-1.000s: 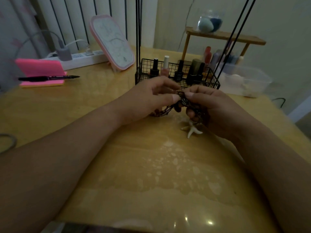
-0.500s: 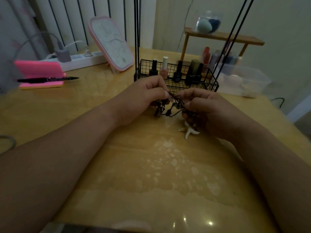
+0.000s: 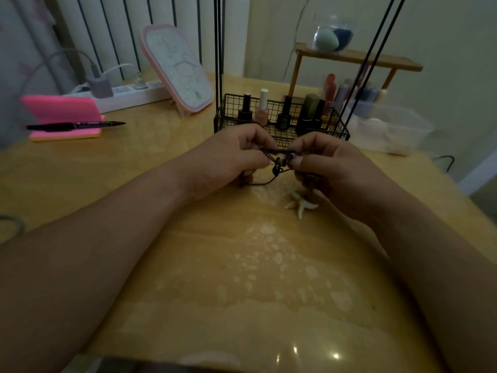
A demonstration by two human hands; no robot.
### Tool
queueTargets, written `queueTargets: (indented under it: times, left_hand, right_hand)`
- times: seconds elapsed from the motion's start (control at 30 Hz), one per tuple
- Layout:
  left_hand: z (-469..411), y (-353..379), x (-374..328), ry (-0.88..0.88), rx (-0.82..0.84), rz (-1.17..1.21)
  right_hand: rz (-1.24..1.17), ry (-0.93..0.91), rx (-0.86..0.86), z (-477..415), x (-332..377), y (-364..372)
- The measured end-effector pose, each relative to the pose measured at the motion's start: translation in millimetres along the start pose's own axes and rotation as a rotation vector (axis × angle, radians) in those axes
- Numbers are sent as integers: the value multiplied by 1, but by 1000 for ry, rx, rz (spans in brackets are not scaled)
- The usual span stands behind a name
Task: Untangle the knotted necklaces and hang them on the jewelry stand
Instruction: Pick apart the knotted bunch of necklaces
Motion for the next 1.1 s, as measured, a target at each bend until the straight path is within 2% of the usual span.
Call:
queueTargets:
  times: [0.13, 0.37, 0.53, 0.67, 0.8, 0.97, 1.1]
  left_hand:
    - [-2, 1, 2, 28, -70, -95]
    - [-8, -2, 6, 71, -182, 107]
    - [-7, -1, 6, 248, -289, -157]
    - [-5, -2, 7, 207, -153, -268]
    - [-3, 1, 5, 129, 2, -226]
    - [-4, 1, 4, 107, -35, -95]
    - [-2, 2, 5, 80, 62, -86]
  right_hand:
    - [23, 19, -5, -1, 0, 1]
    - [18, 91, -67, 1, 2, 1]
    - [-63, 140, -149, 1, 3, 2]
    - [-215, 146, -160, -2, 3, 1]
    - [-183, 114, -125, -2, 2, 2]
    - [-118, 50, -49, 2, 3, 3]
    - [-88, 9, 5, 3, 2, 6]
Point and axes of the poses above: each hand's wrist, its own z-axis away from the middle knuckle, its own y-axis out of the palm, x = y × z, the point moved 1 cm from there along -z, towards the middle knuckle, and after that the axes turned 3 degrees about y, right-handed, at the moved point
